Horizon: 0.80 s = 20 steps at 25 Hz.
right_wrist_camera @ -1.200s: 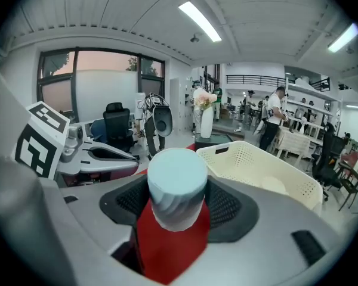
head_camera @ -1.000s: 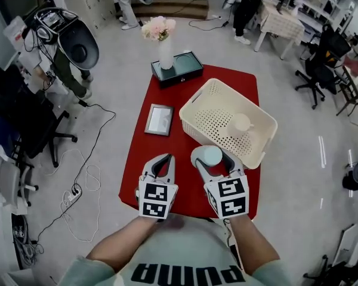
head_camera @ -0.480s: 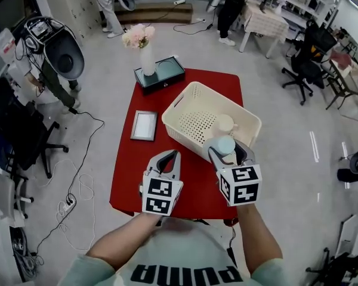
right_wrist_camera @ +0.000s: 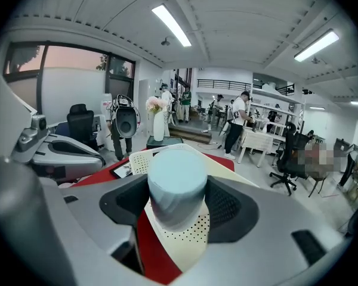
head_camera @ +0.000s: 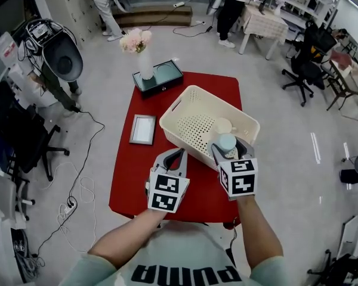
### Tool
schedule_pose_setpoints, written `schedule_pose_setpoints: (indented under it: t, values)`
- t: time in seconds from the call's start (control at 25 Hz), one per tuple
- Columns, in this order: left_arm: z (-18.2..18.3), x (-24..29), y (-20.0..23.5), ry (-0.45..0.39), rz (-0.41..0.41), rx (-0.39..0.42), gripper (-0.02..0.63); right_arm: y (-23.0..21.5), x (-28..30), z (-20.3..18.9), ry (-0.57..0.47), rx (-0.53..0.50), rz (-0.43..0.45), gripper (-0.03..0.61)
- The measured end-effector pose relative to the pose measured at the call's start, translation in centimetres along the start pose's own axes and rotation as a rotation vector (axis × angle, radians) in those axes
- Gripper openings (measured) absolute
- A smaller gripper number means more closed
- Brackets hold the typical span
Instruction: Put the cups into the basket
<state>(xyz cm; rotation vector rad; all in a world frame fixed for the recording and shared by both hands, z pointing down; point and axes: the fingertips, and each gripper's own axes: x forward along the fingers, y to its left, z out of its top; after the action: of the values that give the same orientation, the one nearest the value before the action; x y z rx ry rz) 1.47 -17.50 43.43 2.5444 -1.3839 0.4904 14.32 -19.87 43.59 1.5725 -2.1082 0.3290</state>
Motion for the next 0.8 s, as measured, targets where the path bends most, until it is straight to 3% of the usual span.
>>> schedule_pose_setpoints:
  t: [0.8]
  values:
    - [-1.6, 3.8, 1.9, 0.076, 0.023, -0.032, 0.003, 0.0, 6.6, -2.6, 0.132, -0.04, 0.101, 0.301]
